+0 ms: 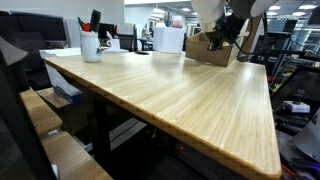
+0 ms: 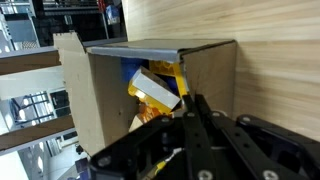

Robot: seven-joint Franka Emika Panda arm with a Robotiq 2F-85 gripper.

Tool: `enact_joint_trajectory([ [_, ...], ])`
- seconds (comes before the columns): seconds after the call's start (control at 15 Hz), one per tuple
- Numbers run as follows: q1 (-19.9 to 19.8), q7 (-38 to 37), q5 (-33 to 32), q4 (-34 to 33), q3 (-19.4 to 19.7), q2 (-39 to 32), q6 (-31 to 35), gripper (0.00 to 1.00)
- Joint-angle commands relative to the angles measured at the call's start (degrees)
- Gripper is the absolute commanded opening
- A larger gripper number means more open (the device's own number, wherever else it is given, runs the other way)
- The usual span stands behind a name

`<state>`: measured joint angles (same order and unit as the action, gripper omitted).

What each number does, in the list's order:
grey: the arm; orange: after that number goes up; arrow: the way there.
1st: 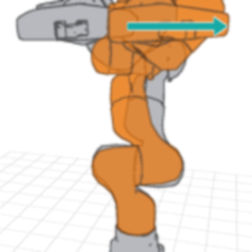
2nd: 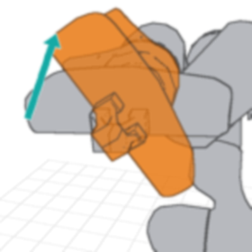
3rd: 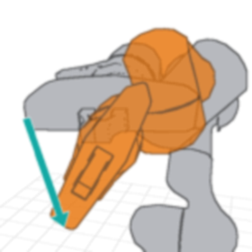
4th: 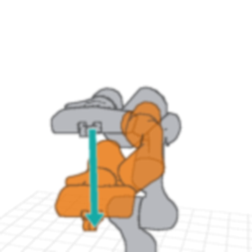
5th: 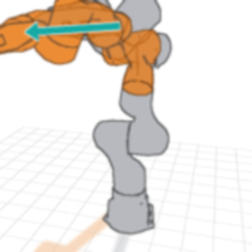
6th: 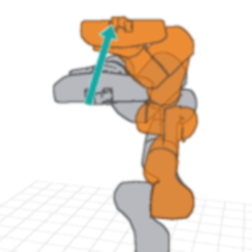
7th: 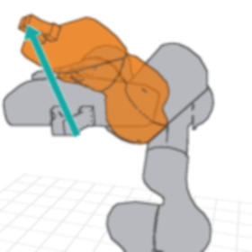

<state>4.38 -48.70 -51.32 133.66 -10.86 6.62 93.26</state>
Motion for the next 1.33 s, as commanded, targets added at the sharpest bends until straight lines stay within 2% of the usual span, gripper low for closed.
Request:
enact_joint_trajectory([
  [0.0, 1.3, -0.8, 0.1, -1.6, 0.6, -0.7, -2.7, 0.04],
  [0.47, 1.7, -2.3, -2.0, -2.1, 0.3, -1.9, -3.9, 0.04],
  [0.73, 2.4, -6.5, -7.4, -1.6, 0.0, -3.4, -5.3, 0.04],
  [1.27, 4.0, -10.6, -12.4, -1.7, 0.1, -6.6, -9.6, 0.04],
])
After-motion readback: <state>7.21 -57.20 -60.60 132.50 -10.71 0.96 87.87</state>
